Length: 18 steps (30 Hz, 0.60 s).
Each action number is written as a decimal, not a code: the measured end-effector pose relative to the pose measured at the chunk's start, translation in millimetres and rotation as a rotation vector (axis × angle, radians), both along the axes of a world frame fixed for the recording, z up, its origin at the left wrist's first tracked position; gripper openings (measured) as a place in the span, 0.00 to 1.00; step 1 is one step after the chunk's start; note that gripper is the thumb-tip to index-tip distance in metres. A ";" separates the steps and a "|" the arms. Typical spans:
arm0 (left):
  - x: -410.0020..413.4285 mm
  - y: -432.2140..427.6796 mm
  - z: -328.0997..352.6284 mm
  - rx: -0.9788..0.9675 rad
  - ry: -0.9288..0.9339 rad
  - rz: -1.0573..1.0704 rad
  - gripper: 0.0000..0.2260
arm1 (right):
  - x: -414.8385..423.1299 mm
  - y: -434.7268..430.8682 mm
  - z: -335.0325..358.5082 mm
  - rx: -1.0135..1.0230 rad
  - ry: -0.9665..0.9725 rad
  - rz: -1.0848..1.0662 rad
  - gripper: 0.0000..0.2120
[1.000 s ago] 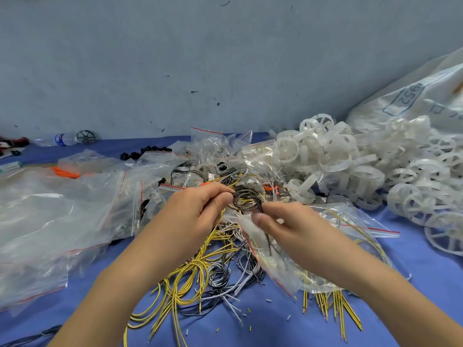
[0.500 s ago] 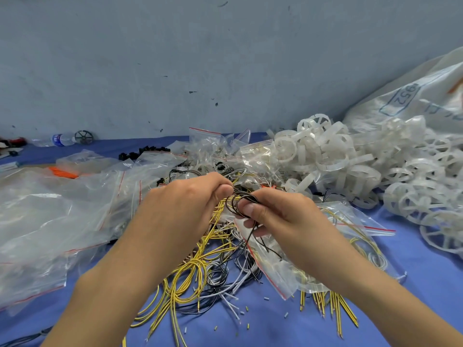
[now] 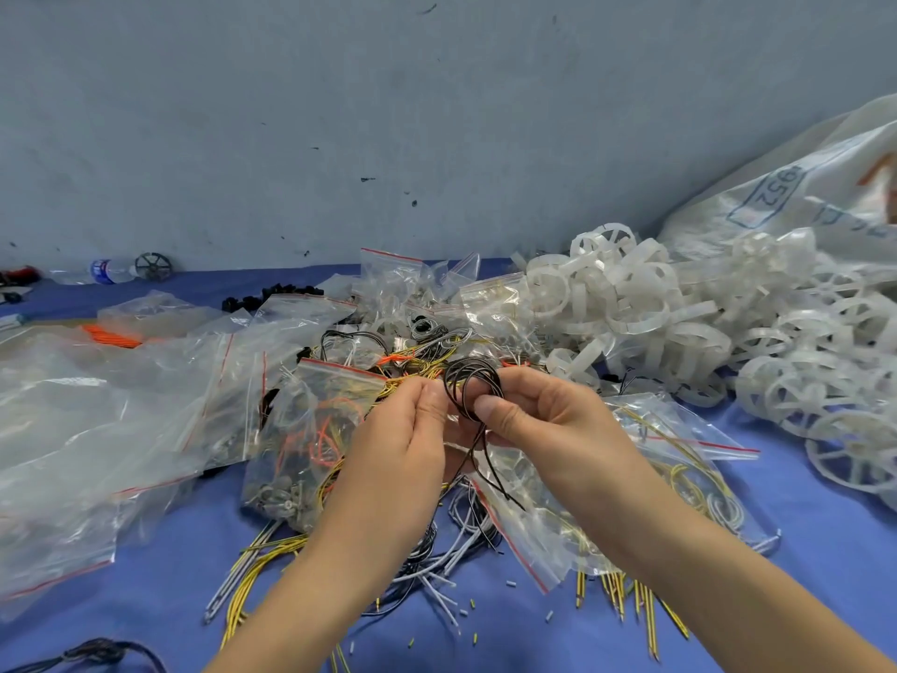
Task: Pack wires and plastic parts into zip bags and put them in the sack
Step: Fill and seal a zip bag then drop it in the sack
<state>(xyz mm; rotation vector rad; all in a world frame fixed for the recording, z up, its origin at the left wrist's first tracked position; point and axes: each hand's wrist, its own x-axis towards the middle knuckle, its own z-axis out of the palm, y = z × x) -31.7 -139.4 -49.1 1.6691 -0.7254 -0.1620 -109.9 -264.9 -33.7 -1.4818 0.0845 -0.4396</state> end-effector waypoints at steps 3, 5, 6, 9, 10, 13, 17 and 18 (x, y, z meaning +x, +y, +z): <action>-1.7 -0.3 2.5 -0.040 -0.016 0.009 0.16 | 0.7 3.0 3.6 -0.001 -0.039 0.017 0.10; -3.6 -0.6 6.3 -0.086 0.057 -0.020 0.15 | 0.6 4.8 4.9 -0.015 -0.070 0.005 0.09; -5.0 -0.4 8.9 -0.095 0.092 -0.034 0.15 | 0.3 5.7 5.5 -0.024 -0.083 0.000 0.08; -4.2 1.8 9.7 -0.029 0.082 -0.014 0.13 | -0.2 7.8 6.8 -0.038 -0.094 0.006 0.07; -2.6 3.1 8.3 0.013 0.045 0.012 0.13 | 0.1 7.2 6.4 -0.047 -0.072 0.001 0.08; 5.9 9.2 4.5 0.160 -0.161 0.019 0.13 | 0.8 -1.1 5.2 -0.094 0.036 -0.003 0.08; 11.6 17.3 6.0 0.256 -0.215 -0.071 0.12 | -2.9 -14.2 8.4 -0.225 0.122 -0.028 0.09; 12.5 18.9 6.4 0.263 -0.205 -0.084 0.12 | -3.9 -16.1 9.4 -0.258 0.127 -0.039 0.11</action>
